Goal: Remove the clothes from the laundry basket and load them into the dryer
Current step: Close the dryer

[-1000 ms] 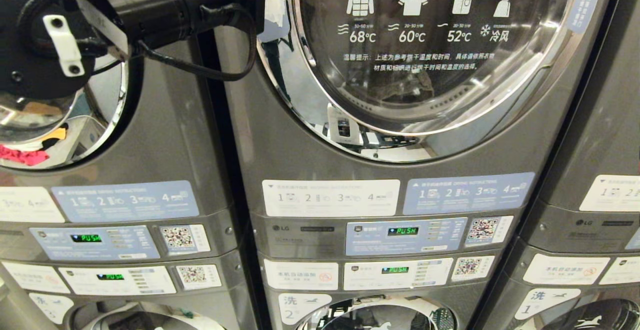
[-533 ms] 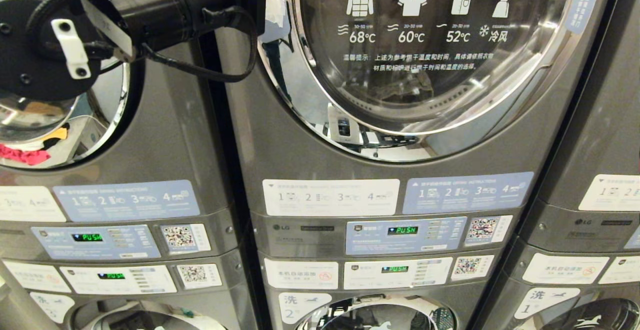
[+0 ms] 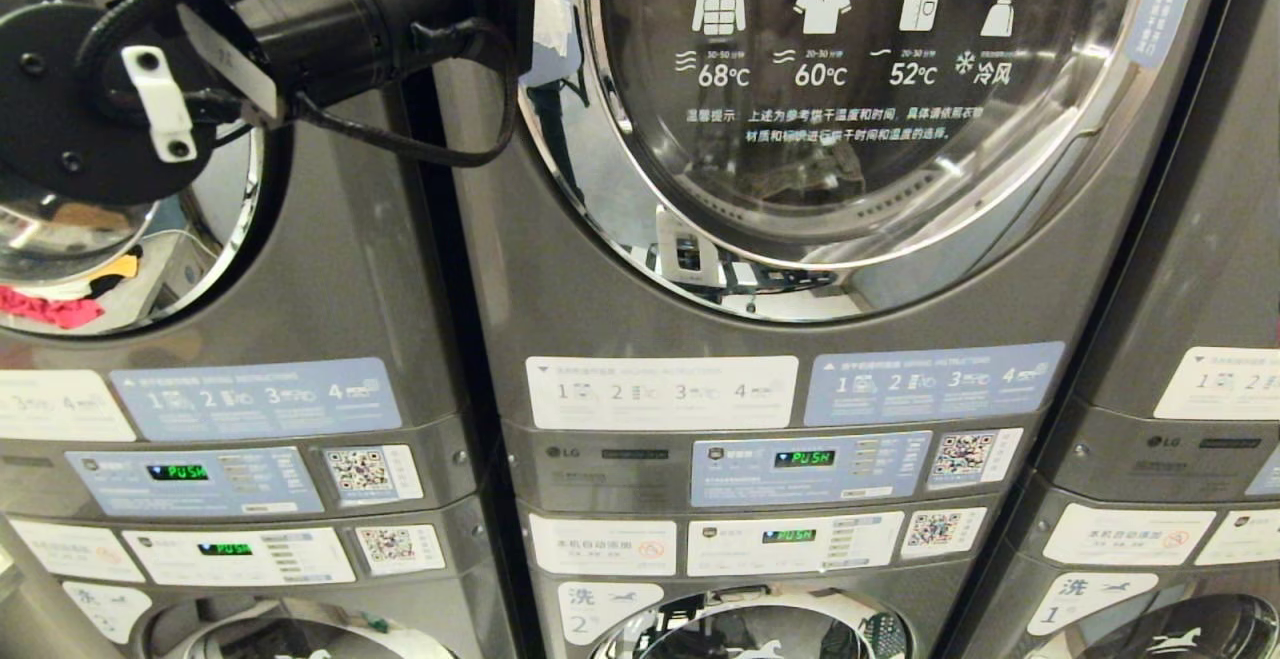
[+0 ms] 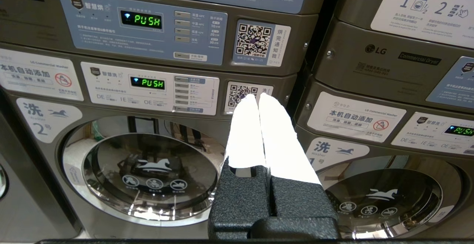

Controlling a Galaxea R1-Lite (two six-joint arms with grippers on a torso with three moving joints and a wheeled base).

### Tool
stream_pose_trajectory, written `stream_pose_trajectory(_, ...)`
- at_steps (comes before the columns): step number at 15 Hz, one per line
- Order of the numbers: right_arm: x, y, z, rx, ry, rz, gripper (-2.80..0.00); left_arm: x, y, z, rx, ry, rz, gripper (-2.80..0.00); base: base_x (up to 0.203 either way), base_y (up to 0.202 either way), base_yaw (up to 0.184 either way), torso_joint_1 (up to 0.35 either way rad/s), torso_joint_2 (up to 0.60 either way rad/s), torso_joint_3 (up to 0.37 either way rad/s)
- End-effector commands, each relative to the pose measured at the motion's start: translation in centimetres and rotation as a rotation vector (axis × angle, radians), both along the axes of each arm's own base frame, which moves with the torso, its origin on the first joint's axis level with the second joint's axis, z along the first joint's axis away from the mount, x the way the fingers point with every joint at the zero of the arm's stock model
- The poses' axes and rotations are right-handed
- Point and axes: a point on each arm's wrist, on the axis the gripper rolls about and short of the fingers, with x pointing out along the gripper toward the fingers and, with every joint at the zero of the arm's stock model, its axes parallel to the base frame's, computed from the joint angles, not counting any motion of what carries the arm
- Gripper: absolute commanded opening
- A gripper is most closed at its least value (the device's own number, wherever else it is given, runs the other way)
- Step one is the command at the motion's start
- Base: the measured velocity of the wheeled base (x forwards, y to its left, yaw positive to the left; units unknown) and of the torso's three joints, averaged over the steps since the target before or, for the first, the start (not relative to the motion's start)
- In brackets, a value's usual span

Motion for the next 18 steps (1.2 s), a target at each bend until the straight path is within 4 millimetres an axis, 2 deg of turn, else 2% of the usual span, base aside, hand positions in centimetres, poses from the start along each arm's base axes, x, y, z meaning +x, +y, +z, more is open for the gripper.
stream_pose_trajectory(1, 0.0, 0.0, 0.0, -0.001, 0.002, 0.001, -2.80, 0.4, -0.2, -0.4, 0.008, 0.012, 0.003, -2.80, 0.000, 0.000, 0.000, 0.000, 0.00, 0.000)
stream_pose_trajectory(15, 0.0, 0.0, 0.0, -0.001, 0.002, 0.001, -2.80, 2.7, 0.5, -2.2, 0.032, 0.053, 0.052, -2.80, 0.000, 0.000, 0.000, 0.000, 0.00, 0.000)
stream_pose_trajectory(18, 0.0, 0.0, 0.0, -0.001, 0.002, 0.001, -2.80, 2.0, 0.8, -1.3, 0.019, 0.030, 0.050, -2.80, 0.000, 0.000, 0.000, 0.000, 0.00, 0.000)
